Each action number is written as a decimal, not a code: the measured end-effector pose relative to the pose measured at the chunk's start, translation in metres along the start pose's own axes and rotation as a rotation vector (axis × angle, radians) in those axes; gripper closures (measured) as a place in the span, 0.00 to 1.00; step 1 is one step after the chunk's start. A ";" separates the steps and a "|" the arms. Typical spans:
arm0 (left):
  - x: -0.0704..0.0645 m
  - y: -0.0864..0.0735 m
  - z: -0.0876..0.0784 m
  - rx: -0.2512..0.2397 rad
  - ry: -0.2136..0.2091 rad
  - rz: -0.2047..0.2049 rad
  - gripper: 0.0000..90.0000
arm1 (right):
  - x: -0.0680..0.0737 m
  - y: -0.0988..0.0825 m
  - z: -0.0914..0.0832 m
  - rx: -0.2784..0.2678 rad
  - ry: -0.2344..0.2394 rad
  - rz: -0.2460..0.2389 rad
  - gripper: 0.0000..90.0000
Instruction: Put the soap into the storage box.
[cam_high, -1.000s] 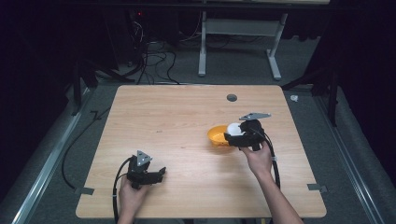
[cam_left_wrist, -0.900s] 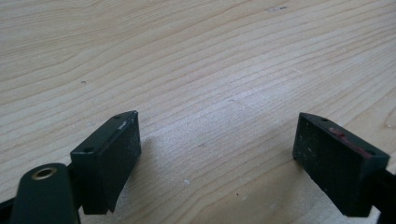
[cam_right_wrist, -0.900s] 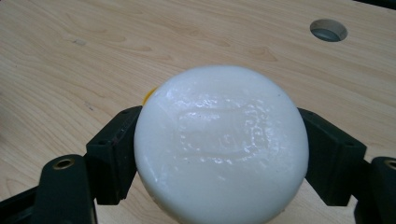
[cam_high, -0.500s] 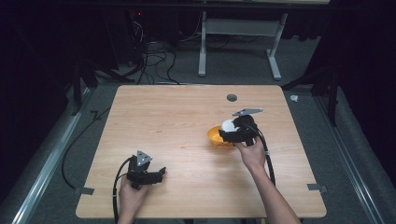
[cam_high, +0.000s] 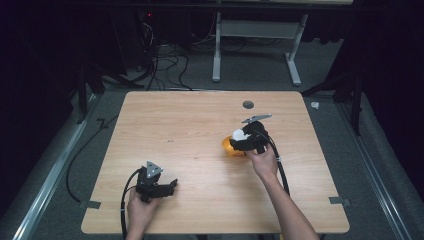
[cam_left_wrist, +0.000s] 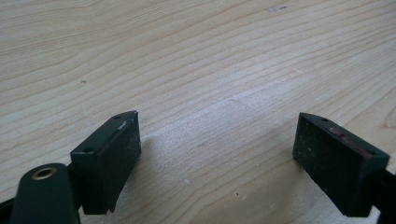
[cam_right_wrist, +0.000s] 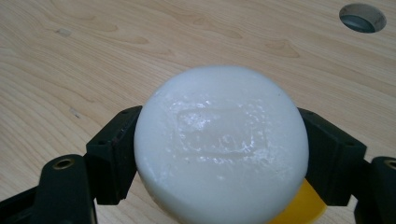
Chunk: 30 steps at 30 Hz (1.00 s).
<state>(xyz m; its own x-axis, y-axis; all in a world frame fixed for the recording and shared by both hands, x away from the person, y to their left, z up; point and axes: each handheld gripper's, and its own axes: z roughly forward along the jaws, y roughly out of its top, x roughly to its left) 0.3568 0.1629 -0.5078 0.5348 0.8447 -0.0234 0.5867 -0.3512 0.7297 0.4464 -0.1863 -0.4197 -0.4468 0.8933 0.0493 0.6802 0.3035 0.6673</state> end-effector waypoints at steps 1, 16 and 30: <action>0.000 0.000 0.000 0.000 0.000 0.000 0.17 | 0.000 0.000 0.001 0.001 -0.002 -0.001 0.26; 0.000 0.000 0.000 0.000 0.000 0.000 0.17 | -0.003 -0.002 0.015 0.042 -0.026 0.016 0.26; 0.000 0.000 0.000 0.001 0.000 0.001 0.17 | -0.003 -0.004 0.027 0.077 -0.040 0.016 0.26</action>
<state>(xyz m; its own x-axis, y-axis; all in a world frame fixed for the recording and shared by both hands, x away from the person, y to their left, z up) 0.3568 0.1630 -0.5077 0.5352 0.8444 -0.0231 0.5867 -0.3519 0.7293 0.4607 -0.1811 -0.4421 -0.4128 0.9103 0.0291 0.7305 0.3119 0.6076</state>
